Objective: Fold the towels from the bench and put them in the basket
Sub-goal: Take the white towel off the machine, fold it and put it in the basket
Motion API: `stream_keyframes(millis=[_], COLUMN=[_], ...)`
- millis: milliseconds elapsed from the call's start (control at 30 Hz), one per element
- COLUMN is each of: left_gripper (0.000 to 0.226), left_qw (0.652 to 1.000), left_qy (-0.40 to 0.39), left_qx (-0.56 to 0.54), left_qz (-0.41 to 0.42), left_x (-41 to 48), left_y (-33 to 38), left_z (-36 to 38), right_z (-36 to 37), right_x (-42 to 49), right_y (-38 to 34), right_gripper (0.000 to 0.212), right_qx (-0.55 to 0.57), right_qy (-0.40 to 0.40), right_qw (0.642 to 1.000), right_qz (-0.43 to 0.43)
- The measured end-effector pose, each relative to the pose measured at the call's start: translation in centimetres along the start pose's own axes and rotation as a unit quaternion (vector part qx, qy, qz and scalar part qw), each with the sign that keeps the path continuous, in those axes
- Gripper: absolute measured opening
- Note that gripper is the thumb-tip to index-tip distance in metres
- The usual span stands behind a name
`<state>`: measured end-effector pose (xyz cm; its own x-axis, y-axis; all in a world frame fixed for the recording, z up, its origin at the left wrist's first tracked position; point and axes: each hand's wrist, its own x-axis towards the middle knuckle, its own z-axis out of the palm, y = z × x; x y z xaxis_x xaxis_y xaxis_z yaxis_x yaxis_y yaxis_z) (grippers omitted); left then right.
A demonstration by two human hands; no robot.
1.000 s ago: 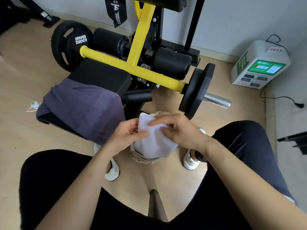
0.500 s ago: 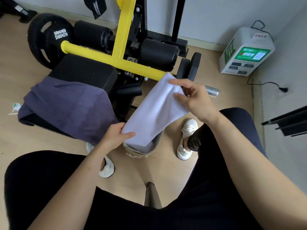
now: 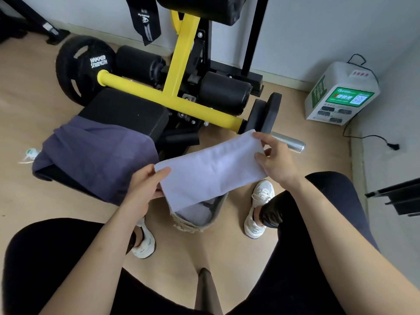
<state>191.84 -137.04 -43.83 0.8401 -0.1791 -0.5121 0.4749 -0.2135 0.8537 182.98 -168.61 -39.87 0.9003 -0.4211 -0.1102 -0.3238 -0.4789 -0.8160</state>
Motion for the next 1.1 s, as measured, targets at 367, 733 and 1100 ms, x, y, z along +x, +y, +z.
stream_keyframes(millis=[367,733,1100], left_gripper=[0.02,0.02,0.02], left_qw=[0.996,0.997,0.991], left_qy=[-0.059,-0.057,-0.083], left_qx=[-0.057,-0.056,-0.042], left_qz=[-0.02,-0.007,0.099], left_x=[-1.4,-2.8,-3.1], left_y=[0.8,1.1,2.0], left_z=[1.9,4.0,2.6], right_z=[5.0,9.7,8.7], right_x=[-2.7,-4.2,-3.2], right_y=[-1.8,-2.8,-2.3], right_gripper=[0.054,0.049,0.034], right_qx=[0.011,0.01,0.09], right_qy=[-0.092,-0.145,-0.098], right_qw=[0.985,0.972,0.989], right_qz=[-0.144,-0.182,-0.07])
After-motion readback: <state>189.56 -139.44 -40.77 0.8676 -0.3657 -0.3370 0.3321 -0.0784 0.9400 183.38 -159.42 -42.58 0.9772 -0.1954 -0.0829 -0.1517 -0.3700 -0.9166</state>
